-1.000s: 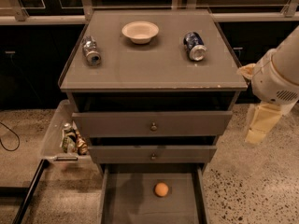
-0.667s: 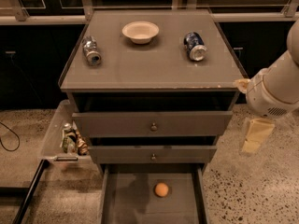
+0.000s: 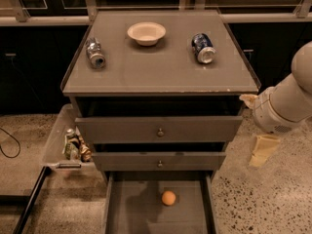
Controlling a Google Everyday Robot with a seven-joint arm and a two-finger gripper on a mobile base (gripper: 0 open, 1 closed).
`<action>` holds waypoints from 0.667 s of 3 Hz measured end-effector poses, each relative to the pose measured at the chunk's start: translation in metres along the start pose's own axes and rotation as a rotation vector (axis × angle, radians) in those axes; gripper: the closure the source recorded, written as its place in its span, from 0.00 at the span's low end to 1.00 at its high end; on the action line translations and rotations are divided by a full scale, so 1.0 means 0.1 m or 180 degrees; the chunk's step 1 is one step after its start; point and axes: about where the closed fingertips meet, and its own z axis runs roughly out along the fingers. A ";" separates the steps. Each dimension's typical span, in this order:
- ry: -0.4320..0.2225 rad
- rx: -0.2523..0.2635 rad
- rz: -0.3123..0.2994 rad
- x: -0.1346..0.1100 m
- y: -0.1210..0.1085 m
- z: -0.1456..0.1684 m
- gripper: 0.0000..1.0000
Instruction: Pick orange from bottom drawer and place on counter
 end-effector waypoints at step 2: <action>-0.0267 -0.0343 0.0092 0.01 0.39 0.85 0.00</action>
Offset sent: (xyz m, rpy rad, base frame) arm -0.0179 0.0373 -0.1832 0.1672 0.1703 0.0246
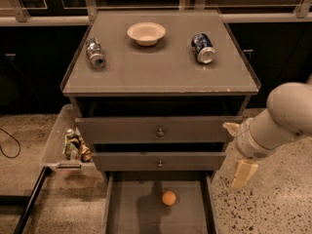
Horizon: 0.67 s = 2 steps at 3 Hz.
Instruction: Pick orange from bottom drawer and place on counter
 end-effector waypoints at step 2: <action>-0.0287 -0.0065 -0.0118 0.11 0.13 1.09 0.00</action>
Offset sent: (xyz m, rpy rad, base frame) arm 0.0197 0.0291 -0.1608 0.1227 -0.0266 0.0880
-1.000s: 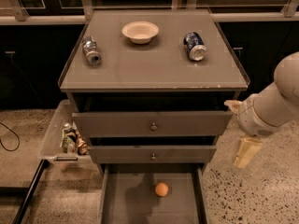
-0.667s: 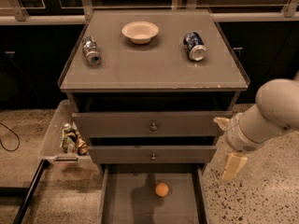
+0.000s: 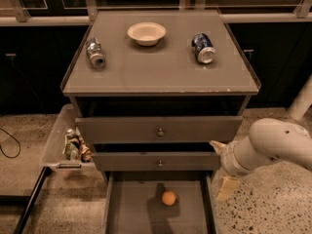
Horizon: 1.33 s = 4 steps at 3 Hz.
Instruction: Pick orange from bottom drawer and place on counter
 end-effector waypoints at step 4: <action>-0.0188 -0.0171 0.0010 0.38 0.20 1.25 0.00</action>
Offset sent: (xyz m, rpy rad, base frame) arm 0.0041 0.0038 -0.0362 0.0161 0.0150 0.0116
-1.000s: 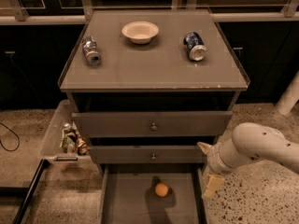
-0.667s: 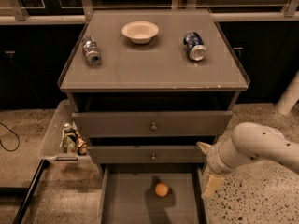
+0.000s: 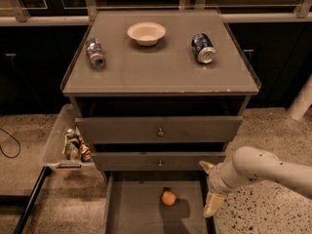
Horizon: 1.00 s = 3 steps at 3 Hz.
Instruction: Pick orange from bottom drawer and place on counter
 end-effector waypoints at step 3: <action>-0.0452 -0.0002 -0.0069 0.35 0.00 1.36 0.00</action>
Offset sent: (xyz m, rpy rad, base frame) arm 0.0191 0.0137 -0.1553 0.1372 -0.0396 0.0378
